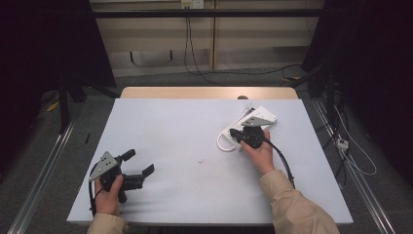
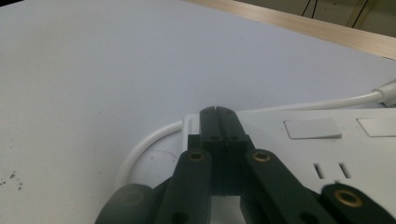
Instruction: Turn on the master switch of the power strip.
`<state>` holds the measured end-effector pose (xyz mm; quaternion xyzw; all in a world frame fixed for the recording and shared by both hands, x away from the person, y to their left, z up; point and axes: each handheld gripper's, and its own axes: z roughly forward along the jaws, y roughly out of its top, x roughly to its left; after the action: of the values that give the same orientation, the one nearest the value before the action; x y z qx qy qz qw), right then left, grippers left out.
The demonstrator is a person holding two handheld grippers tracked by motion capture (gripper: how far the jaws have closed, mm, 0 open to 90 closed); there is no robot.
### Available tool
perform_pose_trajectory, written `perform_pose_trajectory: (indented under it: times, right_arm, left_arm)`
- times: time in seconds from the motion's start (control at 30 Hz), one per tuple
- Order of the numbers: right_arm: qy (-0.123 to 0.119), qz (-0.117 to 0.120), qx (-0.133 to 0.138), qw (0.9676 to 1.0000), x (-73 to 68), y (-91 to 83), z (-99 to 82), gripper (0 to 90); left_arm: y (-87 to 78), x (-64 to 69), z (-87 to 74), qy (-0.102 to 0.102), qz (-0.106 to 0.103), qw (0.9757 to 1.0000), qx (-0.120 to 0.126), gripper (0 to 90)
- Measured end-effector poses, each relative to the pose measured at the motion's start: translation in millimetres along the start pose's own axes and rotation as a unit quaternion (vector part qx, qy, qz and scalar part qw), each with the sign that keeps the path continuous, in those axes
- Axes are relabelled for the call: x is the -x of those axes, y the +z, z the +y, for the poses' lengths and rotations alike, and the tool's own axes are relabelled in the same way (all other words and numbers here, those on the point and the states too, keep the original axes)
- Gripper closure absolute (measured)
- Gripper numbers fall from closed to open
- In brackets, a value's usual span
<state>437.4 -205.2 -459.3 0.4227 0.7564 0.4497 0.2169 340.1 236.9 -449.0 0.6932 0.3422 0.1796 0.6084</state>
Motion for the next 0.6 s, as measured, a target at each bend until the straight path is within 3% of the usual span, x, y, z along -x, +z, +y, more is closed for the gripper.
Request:
perform_pose_trajectory:
  times: [0.2, 0.6]
  right_arm:
    - [0.014, 0.002, 0.012, 0.9998, 2.1, -3.4, 1.8, 89.9]
    - [0.026, 0.007, 0.001, 0.9996, -0.6, -9.7, 1.3, 58.7]
  left_arm:
    - [-0.7, -0.2, 0.4, 0.001, 0.001, 1.0, 0.0, 2.3]
    - [-1.0, 0.8, 1.0, 0.002, 0.0, 1.0, 0.001, 2.3]
